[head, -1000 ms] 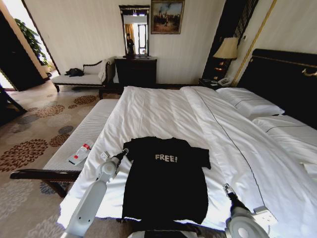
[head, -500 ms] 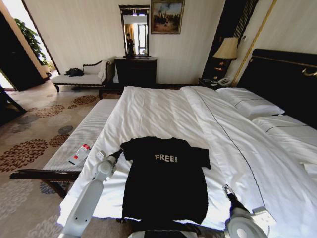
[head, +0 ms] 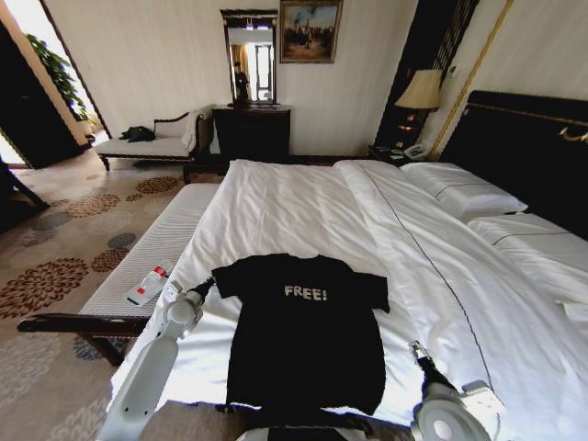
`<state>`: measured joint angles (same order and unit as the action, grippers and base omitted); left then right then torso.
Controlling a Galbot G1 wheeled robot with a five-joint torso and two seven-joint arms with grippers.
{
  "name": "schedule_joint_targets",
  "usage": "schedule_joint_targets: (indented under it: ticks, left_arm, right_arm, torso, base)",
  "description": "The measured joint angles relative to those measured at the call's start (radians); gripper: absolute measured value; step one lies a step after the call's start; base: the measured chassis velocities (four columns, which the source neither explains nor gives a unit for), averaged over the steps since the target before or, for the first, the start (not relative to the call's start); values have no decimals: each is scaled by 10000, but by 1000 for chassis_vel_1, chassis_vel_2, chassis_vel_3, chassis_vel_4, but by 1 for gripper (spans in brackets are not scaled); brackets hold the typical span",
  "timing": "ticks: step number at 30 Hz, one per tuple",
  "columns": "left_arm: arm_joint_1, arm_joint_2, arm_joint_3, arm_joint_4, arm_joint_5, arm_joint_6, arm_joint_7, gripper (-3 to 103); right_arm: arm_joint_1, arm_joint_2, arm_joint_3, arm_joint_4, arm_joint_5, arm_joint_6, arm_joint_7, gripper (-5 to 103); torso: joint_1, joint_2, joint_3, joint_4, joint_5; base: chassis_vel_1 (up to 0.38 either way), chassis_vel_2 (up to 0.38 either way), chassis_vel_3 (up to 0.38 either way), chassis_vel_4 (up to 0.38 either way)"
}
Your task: Fold the clothes on the bed.
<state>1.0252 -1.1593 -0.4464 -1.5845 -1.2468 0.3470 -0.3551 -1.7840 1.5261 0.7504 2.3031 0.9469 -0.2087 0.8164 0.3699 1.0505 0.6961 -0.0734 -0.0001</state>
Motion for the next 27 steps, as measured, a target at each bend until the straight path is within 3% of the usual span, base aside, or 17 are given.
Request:
schedule_joint_targets:
  ticks: [4, 7, 9, 10, 16, 22, 23, 27]
  left_arm:
    - [148, -5, -51, 66, 135, -9, -82, -3]
    - [413, 31, -302, -52, 208, -94, -155, 11]
    - [492, 64, -388, -126, 208, -111, -164, 11]
    - [527, 79, -430, -162, 208, -119, -167, 17]
    - [1569, 587, -1720, -1207, -234, -192, -395, 44]
    - [2381, 763, -2517, -1860, -165, -604, -578, 60]
    - [2347, 753, -2559, -2094, -307, -748, -575, 71]
    - [2349, 712, -2688, -2763, -828, -924, -507, 76]
  right_arm:
    - [413, -171, 78, -352, 362, 279, -298, 100]
    - [898, -459, 233, -628, 695, 441, -577, 100]
    - [999, -549, 276, -685, 744, 455, -643, 100]
    - [1039, -585, 293, -709, 762, 460, -672, 100]
    - [1990, -1409, 776, -1666, 1085, 569, -1157, 100]
    - [2857, -1824, 885, -2495, 1712, 578, -1326, 100]
    - [2949, -1871, 1054, -2621, 2151, 578, -1481, 100]
    - [3119, -1965, 1155, -2868, 2777, 585, -1868, 100]
  torso:
    - [0, 0, 0, 0, 1]
    - [1, 0, 1, 4, 2]
    - [1, -1, 1, 3, 2]
    - [1, 0, 1, 4, 1]
    - [0, 0, 1, 2, 1]
    - [0, 0, 1, 10, 0]
    - [0, -1, 1, 8, 2]
    - [1, 0, 1, -14, -4]
  base:
    - [0, 0, 0, 0]
    - [0, 0, 0, 0]
    - [0, 0, 0, 0]
    - [0, 0, 0, 0]
    - [0, 0, 0, 0]
    - [0, 0, 0, 0]
    - [0, 0, 0, 0]
    - [0, 0, 0, 0]
